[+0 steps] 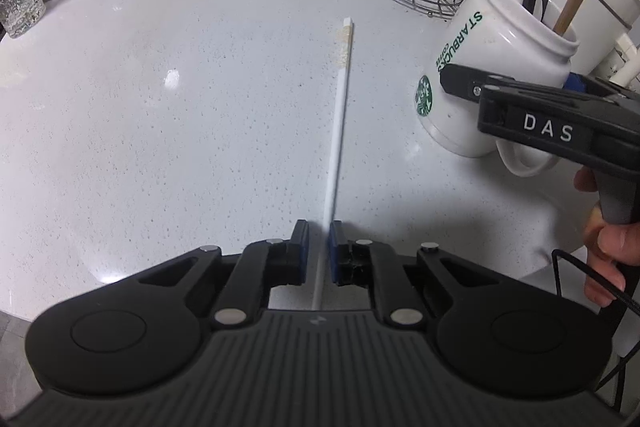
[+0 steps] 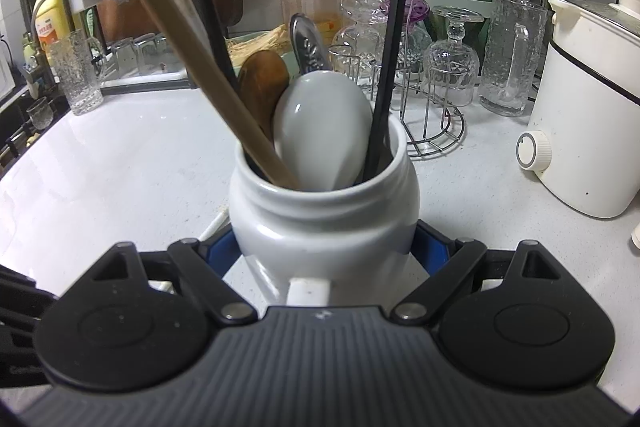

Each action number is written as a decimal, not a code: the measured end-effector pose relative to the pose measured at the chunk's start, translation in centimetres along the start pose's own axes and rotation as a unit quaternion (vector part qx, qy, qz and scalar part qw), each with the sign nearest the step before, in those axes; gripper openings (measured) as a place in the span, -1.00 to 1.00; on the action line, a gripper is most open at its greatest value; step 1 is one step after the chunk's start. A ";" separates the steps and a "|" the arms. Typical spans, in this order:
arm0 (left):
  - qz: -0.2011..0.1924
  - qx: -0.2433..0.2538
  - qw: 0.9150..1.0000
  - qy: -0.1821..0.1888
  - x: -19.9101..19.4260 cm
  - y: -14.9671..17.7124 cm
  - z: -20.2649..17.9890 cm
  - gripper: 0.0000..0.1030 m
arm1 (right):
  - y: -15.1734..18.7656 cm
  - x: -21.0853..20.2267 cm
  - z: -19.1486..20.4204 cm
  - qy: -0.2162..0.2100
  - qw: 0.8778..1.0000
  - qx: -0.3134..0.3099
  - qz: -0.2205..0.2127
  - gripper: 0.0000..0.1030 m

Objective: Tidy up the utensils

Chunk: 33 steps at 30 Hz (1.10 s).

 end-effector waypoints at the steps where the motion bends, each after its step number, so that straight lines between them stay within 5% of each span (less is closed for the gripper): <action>1: 0.001 0.003 1.000 0.000 0.1 0.1 -0.2 -0.86 | 0.0 0.0 0.0 0.000 1.000 0.000 0.000 0.77; 21: 0.014 -0.006 1.000 -0.024 -0.8 2.4 -0.1 -0.91 | 0.0 0.0 0.1 -0.004 1.000 -0.006 -0.001 0.77; 33: 0.032 -0.060 0.997 0.024 -2.6 3.4 1.5 -0.85 | 0.1 0.0 0.1 0.000 1.000 -0.002 0.000 0.77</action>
Point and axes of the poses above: each gripper's, at about its wrist camera, not at the fingertips, and x roughly the way its jaws point, z to its left, y to its underside, the point moved 9 cm from there along x, roughly the way its jaws point, and after that the axes turned 15 degrees about -x, right-handed, at the moved point
